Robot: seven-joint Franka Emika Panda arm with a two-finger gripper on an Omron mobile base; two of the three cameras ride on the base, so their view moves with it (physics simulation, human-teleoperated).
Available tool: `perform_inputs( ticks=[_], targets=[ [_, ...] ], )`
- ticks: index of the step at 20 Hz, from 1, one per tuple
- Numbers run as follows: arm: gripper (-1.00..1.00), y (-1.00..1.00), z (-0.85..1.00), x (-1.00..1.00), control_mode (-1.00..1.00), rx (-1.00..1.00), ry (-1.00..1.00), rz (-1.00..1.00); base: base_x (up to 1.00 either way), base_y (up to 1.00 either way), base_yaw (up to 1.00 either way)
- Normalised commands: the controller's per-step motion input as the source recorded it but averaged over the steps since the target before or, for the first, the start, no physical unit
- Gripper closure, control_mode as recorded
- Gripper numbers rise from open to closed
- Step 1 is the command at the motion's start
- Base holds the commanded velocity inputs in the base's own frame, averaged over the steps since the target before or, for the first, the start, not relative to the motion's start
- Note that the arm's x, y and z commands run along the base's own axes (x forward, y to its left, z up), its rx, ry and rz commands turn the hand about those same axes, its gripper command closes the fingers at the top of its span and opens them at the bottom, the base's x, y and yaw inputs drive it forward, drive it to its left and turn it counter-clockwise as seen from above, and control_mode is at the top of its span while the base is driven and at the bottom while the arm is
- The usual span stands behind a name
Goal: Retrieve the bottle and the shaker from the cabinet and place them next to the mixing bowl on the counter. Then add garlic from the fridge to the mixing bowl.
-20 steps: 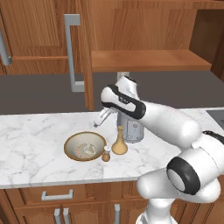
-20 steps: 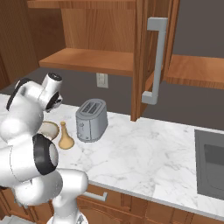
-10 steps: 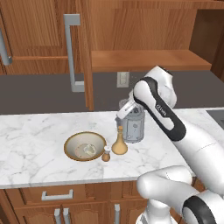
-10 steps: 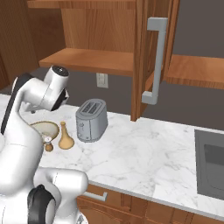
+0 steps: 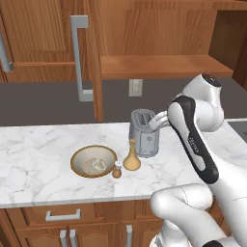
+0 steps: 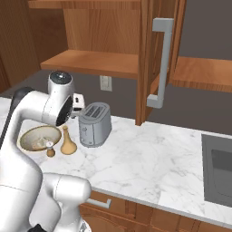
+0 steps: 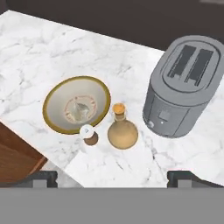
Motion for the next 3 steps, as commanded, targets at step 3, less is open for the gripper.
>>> perform_inputs(
  ticks=[3],
  targets=[
    [-1.0, -0.39, 0.52, 0.29, -1.0, -0.35, 0.37, -0.47, 0.0, 0.0, 0.0]
  ],
)
